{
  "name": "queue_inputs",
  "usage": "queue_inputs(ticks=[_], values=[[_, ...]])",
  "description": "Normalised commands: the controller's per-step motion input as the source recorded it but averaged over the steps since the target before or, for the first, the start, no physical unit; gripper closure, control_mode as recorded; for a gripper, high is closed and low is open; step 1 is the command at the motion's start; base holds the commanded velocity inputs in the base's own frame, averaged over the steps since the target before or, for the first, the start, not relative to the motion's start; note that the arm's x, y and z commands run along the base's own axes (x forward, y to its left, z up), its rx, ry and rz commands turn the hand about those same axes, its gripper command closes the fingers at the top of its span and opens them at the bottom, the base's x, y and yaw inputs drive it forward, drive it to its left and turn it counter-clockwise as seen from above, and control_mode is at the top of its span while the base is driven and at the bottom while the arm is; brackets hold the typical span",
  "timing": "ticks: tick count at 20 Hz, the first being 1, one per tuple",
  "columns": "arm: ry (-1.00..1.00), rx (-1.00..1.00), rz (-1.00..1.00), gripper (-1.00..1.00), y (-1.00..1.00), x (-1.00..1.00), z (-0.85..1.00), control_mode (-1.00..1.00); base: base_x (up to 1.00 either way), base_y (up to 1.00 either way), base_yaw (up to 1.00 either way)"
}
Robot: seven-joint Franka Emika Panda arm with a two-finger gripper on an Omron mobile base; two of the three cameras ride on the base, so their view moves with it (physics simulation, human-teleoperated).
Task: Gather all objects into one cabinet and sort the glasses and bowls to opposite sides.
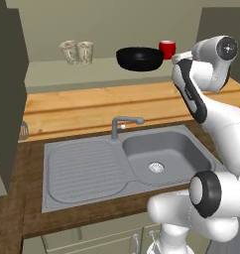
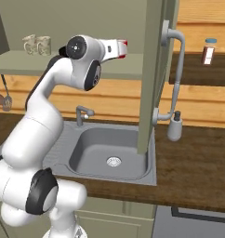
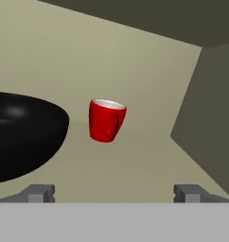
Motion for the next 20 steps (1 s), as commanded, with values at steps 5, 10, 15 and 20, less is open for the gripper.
queue_inputs(ticks=[5,10,15,20], values=[[0.04,0.05,-0.08,-1.0,0.0,0.23,0.09,-1.0,0.0,0.0,0.0],[0.01,0.1,-0.01,-1.0,0.0,0.22,0.21,-1.0,0.0,0.0,0.0],[0.0,0.07,0.0,-1.0,0.0,0.18,0.08,-1.0,0.0,0.0,0.0],[0.0,0.0,0.0,-1.0,0.0,0.03,-0.03,-1.0,0.0,0.0,0.0]])
